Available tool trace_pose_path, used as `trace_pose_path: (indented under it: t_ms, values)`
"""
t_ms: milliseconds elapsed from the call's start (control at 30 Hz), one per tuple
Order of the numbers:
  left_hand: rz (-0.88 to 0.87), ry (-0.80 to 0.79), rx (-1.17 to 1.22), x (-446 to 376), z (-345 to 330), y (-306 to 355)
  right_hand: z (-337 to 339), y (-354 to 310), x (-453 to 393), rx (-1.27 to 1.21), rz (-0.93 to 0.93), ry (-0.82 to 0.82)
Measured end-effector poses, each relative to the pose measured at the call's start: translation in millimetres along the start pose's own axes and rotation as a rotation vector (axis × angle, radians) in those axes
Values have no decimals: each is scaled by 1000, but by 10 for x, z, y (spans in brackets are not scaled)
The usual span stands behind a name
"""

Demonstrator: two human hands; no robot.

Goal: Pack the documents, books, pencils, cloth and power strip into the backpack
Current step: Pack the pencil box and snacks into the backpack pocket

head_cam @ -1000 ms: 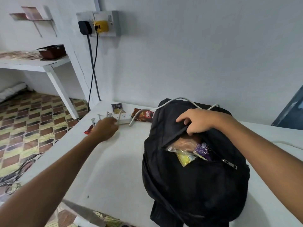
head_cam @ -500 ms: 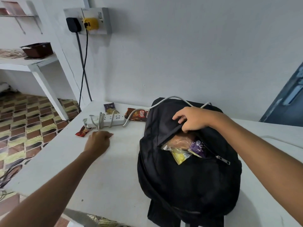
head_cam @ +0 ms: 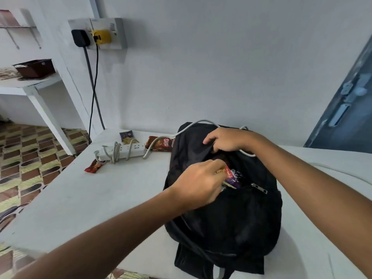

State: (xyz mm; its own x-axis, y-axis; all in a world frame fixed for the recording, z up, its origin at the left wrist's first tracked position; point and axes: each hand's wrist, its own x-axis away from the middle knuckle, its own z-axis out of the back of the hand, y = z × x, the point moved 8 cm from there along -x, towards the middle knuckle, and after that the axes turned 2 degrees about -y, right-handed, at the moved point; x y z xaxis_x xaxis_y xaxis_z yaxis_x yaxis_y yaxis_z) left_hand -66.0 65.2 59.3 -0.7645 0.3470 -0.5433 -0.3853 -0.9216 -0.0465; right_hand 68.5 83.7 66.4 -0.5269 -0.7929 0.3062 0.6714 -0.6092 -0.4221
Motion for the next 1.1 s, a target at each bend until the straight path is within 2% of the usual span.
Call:
trace_pose_path:
  t_ms: [100, 233, 300, 400, 533, 567, 667, 800, 967, 1100]
  values:
    - [155, -148, -85, -171, -300, -109, -3, -61, 103, 39, 17, 27]
    - [275, -311, -214, -366, -513, -250, 8, -131, 182, 87, 43, 92]
    - [306, -347, -213, -441, -590, -281, 45, -129, 206, 84, 51, 121]
    - [340, -284, -260, -630, -521, -236, 128, -104, 228, 51, 53, 161]
    - [442, -457, -225, -525, -759, -241, 150, -55, 233, 2, 41, 141]
    - [451, -459, -179, -481, -790, -231, 137, -51, 231, -6, 43, 133]
    - [445, -322, -28, -451, -742, -224, 104, -60, 211, -21, 54, 124]
    - [476, -245, -81, -534, -634, -264, 125, -100, 194, -37, 63, 147]
    - [533, -303, -64, -564, -715, -276, 119, -59, 176, -60, 62, 134]
    - [381, -380, 32, -477, -743, -167, 106, -3, 172, -83, 81, 141]
